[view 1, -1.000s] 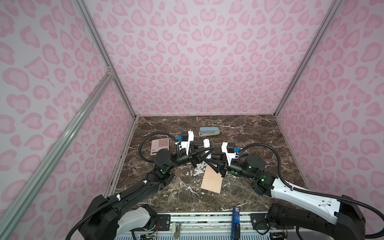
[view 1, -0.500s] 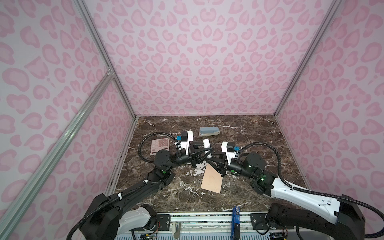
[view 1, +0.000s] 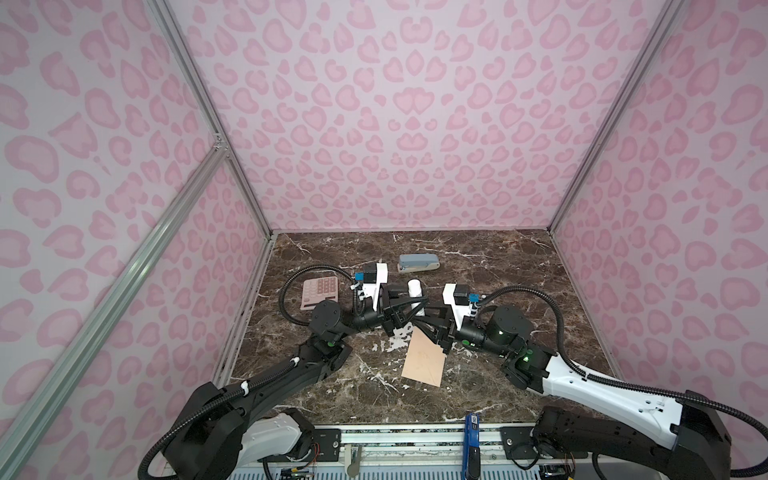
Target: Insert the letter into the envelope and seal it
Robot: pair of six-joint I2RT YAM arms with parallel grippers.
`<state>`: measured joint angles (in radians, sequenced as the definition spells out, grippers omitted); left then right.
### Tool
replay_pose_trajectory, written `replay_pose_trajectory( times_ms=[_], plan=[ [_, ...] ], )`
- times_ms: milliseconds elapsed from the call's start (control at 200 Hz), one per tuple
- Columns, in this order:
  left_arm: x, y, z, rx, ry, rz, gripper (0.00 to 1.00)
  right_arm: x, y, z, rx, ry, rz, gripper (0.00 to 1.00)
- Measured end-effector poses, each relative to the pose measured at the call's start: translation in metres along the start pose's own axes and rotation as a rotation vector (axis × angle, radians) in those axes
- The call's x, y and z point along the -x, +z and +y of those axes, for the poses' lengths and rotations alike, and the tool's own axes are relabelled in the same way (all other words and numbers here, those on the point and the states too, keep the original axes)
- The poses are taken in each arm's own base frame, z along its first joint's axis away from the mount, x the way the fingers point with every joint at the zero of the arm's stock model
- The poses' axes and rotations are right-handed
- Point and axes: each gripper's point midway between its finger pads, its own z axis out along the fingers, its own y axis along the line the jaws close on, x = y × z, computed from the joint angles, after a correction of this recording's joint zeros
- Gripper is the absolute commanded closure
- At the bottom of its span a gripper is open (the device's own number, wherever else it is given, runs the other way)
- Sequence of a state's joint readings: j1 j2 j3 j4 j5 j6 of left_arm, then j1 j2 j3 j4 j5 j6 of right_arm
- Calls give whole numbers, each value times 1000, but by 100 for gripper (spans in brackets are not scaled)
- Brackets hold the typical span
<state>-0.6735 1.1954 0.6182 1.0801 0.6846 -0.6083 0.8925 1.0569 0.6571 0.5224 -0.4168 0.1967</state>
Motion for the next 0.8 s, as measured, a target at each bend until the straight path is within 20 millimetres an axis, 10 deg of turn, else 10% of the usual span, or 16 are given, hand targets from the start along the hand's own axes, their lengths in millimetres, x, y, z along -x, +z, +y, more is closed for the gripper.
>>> replay_pose_trajectory(
  times_ms=[800],
  plan=[
    [5,-7,8,85,25,-32,96,0,5,-12,-196,-141,48,91]
  ],
)
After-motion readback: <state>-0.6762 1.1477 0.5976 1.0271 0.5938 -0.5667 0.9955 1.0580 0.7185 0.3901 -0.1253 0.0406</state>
